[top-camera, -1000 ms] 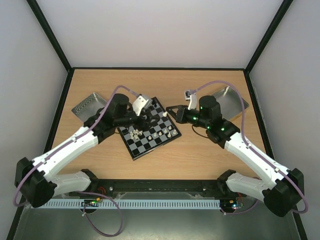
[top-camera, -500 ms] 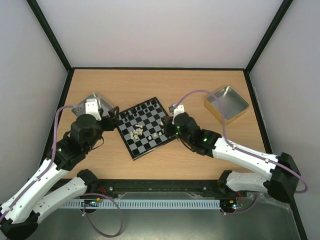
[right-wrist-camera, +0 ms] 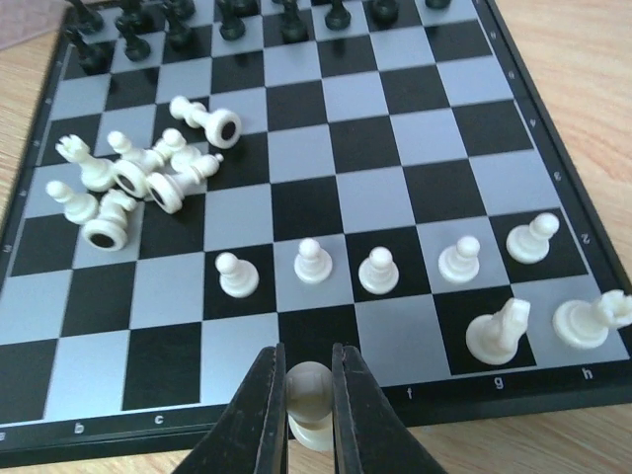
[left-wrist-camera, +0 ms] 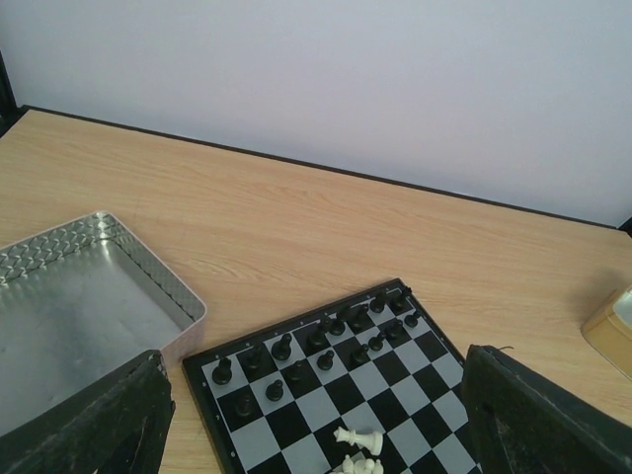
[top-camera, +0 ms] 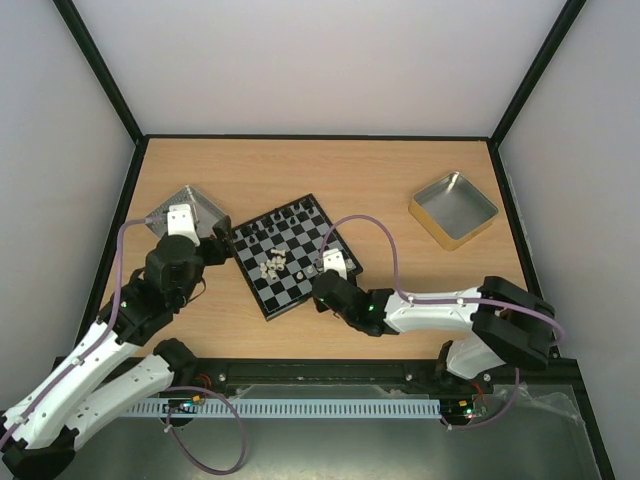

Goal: Set up the chess pieces on the board
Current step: Place the chess piece on the chessboard.

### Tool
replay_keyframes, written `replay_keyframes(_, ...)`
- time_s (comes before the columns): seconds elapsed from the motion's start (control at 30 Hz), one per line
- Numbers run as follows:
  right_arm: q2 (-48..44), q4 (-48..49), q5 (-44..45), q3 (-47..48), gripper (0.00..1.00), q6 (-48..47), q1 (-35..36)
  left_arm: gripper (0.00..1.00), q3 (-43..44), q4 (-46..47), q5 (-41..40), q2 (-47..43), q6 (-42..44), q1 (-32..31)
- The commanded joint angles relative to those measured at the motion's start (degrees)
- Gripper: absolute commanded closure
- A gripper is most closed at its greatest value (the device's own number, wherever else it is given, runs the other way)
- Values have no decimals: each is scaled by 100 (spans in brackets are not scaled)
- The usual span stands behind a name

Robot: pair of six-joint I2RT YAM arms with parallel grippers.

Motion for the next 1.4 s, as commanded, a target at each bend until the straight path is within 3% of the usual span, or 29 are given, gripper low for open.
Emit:
replay_keyframes(0.0,191,838,143,-160,98,198,14,18,2,137,67,64,72,34)
replay_keyframes(0.27,576,1517,492,-301,98,266,-46,18,-33,46,39,-16,-30,34)
replay_keyframes(0.73,922,1425,446,-227,97,285,-94,18,-48,53,-5,12,-4,34)
replay_keyframes(0.83,903,1459,403,-252,91,242,-100,18,-34,53,-23,38,-3,34)
replay_keyframes(1.07,513,1054,385,-73,65,300,-100,18,-18,30,-22,123,-28,34)
replay_keyframes(1.37,-725,59,330,261,58,762,-298,17,17,-48,521,550,-49,41)
